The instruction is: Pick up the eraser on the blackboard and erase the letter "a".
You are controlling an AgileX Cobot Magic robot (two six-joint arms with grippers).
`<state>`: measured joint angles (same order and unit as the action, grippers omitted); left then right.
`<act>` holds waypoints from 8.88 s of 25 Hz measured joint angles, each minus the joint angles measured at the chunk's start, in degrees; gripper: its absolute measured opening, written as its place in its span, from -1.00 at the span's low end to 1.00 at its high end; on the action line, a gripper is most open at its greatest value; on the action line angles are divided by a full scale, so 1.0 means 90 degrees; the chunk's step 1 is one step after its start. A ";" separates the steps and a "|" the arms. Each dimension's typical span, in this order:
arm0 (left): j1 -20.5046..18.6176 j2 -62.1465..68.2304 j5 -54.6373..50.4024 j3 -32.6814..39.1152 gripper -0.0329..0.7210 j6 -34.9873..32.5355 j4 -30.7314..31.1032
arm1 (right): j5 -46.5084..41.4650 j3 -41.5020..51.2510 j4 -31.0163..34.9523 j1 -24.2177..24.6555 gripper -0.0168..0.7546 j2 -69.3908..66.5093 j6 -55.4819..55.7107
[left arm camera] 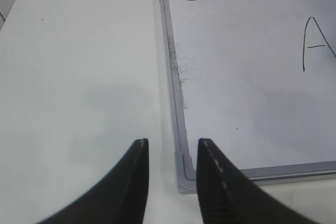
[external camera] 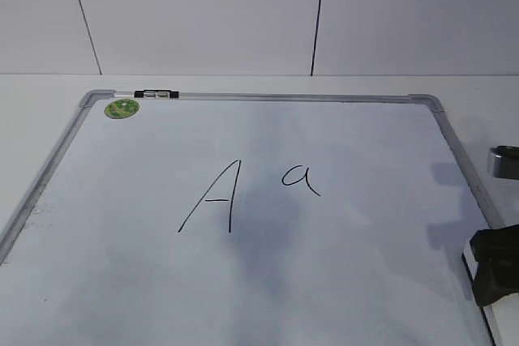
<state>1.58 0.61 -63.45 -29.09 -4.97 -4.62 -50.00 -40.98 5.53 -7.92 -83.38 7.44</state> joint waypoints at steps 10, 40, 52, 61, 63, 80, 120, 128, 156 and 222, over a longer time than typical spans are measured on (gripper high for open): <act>0.0000 0.0000 0.0000 0.0000 -0.28 0.0000 0.0000 | 0.0105 -0.0012 0.0009 0.0000 0.69 -0.0150 0.0000; 0.0000 0.0000 0.0000 0.0000 -0.28 0.0000 0.0000 | 0.0143 -0.0012 -0.0055 0.0000 0.49 -0.0159 -0.0011; 0.0000 0.0000 0.0000 0.0000 -0.28 0.0000 -0.0021 | -0.0610 -0.0491 0.0045 0.0000 0.49 -0.0224 -0.0011; 0.0000 0.0000 0.0052 -0.0012 -0.28 0.0000 -0.0216 | -0.1424 -0.1088 0.0059 0.0000 0.49 -0.0224 -0.0011; 0.0000 0.0012 0.0193 -0.0085 -0.28 0.0000 -0.0303 | -0.1592 -0.1232 0.0090 0.0000 0.49 -0.0224 -0.0011; 0.0000 0.3371 0.2109 -0.0966 -0.28 0.0000 -0.0588 | -0.1918 -0.1489 0.0545 0.0000 0.49 -0.0224 -0.0026; 0.0000 1.1586 0.1195 -0.4305 -0.15 0.0552 -0.0312 | -0.2033 -0.1493 0.1130 0.0000 0.49 -0.0224 -0.0606; 0.0000 1.1904 0.1195 -0.4336 -0.15 0.0552 -0.0244 | -0.2033 -0.1493 0.1130 0.0000 0.49 -0.0224 -0.0619; 0.0000 1.2150 0.1307 -0.4380 -0.15 0.0552 -0.0192 | -0.2033 -0.1493 0.1164 0.0000 0.49 -0.0224 -0.0655; 0.0000 1.2280 0.1099 -0.4497 -0.79 0.0552 -0.0343 | -0.2187 -0.6540 -0.0147 -0.1889 0.49 -0.4351 -0.0112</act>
<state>1.58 111.13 -53.56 -69.56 0.00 -7.71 -69.69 -99.84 4.20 -24.93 -122.53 6.43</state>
